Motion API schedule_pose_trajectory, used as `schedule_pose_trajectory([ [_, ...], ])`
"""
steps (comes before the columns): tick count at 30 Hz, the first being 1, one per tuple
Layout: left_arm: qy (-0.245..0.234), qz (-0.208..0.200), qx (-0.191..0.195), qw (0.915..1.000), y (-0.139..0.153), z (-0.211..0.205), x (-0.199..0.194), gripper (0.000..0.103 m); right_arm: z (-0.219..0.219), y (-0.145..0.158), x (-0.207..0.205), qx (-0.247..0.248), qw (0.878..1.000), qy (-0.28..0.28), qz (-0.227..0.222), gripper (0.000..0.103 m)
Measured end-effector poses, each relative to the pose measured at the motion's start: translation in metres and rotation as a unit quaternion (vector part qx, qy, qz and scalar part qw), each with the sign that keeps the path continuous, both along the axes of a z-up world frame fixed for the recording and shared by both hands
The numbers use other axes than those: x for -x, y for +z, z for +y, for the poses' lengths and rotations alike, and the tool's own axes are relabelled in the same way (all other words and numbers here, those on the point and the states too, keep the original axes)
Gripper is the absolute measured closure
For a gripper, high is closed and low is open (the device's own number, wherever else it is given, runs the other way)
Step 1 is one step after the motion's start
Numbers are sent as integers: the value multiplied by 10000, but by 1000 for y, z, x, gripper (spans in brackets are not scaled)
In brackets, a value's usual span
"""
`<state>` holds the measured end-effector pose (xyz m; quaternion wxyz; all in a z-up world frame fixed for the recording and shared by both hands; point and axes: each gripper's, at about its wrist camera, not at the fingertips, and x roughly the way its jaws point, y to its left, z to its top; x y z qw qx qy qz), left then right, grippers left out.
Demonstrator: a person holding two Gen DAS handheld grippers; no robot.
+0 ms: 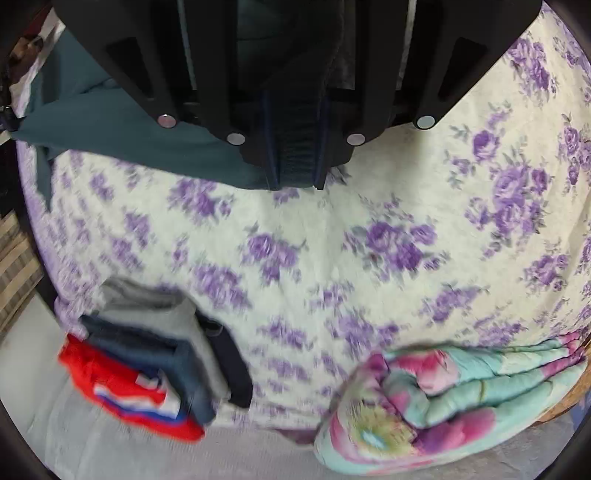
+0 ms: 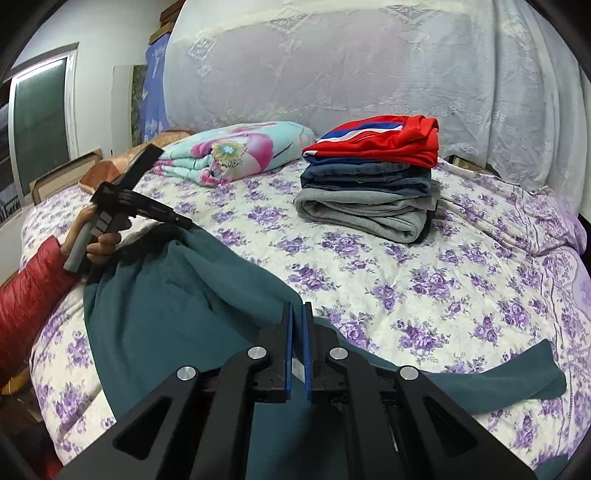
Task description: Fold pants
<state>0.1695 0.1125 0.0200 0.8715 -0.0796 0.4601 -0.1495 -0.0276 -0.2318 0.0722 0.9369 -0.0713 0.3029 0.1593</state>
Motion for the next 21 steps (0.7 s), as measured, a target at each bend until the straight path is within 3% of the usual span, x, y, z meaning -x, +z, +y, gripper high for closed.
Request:
schedule_pose_trajectory([
  [5,326,-320,618,9970,23,35,25,86,-3,3,15,-169,9997,21,-167,98],
  [9,427,-656,1013,9918,37,58,73,86,-7,2,54,-388,9987,176,-280,98],
  [12,449,-843,1176,9885,32,74,123,86,-8,-11,84,-370,9988,285,-175,98],
  [15,508,-778,1162,9889,6,85,165,86,-5,-27,92,-30,9993,373,5,96],
  [16,496,-689,1310,9877,-1,89,174,86,-4,-28,89,24,9993,384,23,89],
  [17,469,-724,1529,9845,-2,93,180,86,-2,-29,85,56,9992,391,35,62],
  [18,468,-807,1605,9826,-1,95,184,86,2,-30,81,23,9989,473,-7,46],
  [21,658,-868,1425,9838,2,94,182,85,20,-36,68,365,9973,632,-20,48],
])
